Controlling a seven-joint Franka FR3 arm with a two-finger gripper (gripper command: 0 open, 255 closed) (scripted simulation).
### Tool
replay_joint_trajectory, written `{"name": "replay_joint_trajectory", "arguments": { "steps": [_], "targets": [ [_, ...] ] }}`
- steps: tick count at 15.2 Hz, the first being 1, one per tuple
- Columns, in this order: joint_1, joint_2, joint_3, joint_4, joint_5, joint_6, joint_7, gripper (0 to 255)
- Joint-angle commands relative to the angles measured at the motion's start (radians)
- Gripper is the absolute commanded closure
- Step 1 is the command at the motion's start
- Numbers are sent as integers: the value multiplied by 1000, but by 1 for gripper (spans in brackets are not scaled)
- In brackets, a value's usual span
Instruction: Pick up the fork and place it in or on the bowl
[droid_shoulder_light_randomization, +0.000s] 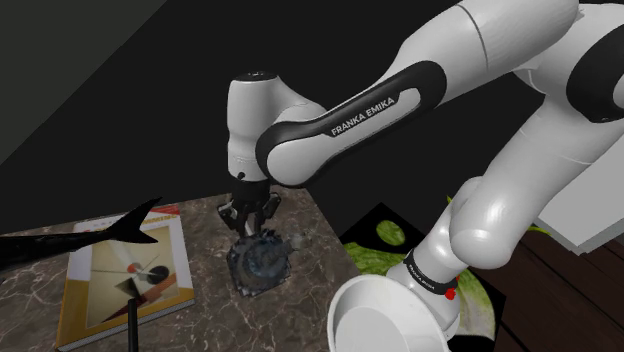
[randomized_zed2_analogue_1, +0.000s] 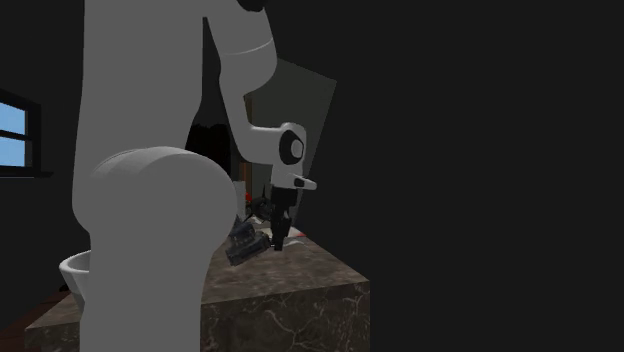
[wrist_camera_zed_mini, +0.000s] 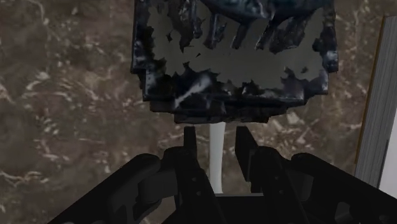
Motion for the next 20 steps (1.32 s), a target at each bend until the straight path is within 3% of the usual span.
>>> {"name": "replay_joint_trajectory", "arguments": {
  "steps": [1, 20],
  "targets": [
    [-1, -18, 0, 10, 8, -26, -4, 255],
    [-7, -160, -22, 145, 55, -292, -22, 255]
  ]
}}
